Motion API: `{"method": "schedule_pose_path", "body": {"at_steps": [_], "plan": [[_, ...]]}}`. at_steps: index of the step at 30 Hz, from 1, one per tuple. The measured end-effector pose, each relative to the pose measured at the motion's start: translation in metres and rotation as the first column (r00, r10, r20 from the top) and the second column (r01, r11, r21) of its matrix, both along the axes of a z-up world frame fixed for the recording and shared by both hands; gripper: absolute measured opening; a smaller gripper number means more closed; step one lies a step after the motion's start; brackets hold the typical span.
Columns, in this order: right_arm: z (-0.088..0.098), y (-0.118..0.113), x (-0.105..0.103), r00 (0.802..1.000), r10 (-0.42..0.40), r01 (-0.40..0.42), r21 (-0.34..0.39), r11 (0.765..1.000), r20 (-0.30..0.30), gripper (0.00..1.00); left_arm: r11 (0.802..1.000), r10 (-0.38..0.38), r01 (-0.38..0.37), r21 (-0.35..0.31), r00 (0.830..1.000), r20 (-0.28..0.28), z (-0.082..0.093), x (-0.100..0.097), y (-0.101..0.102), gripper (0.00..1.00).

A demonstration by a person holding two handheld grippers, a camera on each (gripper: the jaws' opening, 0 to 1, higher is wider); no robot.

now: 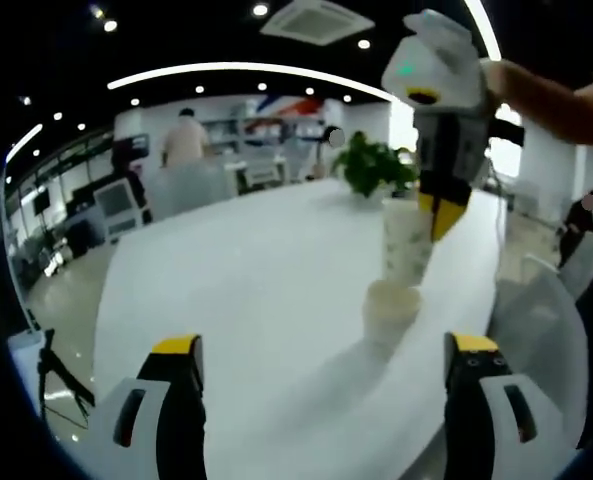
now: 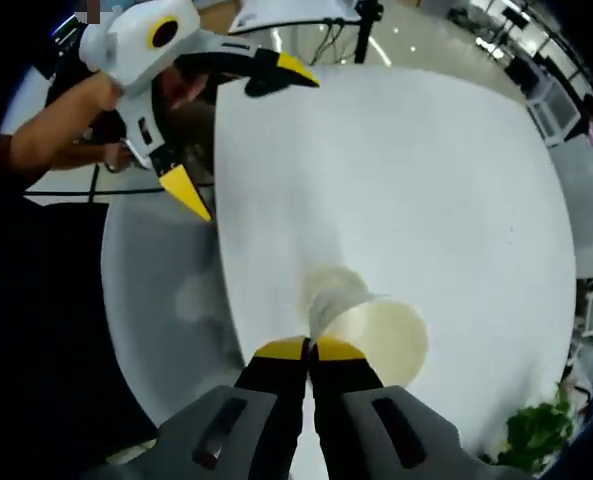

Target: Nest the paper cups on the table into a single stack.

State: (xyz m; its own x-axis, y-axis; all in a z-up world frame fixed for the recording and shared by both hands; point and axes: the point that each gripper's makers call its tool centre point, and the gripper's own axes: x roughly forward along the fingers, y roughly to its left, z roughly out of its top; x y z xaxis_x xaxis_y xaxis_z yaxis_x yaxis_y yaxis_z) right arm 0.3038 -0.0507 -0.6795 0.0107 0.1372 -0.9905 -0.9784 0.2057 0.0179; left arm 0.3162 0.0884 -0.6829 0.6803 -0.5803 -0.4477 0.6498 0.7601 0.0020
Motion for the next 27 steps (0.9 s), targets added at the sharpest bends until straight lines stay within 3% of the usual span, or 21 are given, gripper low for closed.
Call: {"method": "schedule_pose_path", "body": {"at_steps": [7,13,27], "plan": [[-0.014,0.003,0.004,1.000,-0.025,0.025,-0.004,1.000,-0.015,0.00,1.000,0.010,-0.010,0.002,1.000,0.009,0.001,0.003,0.002,0.99],[-0.028,0.003,0.003,0.999,-0.041,0.041,-0.001,0.999,-0.030,0.00,0.997,0.080,-0.080,0.015,0.996,0.035,0.004,0.011,0.020,0.99],[-0.059,0.010,0.001,0.998,-0.045,0.045,-0.003,0.999,-0.048,0.00,0.997,0.082,-0.083,0.011,0.996,0.033,0.003,0.010,0.022,0.99]]}}
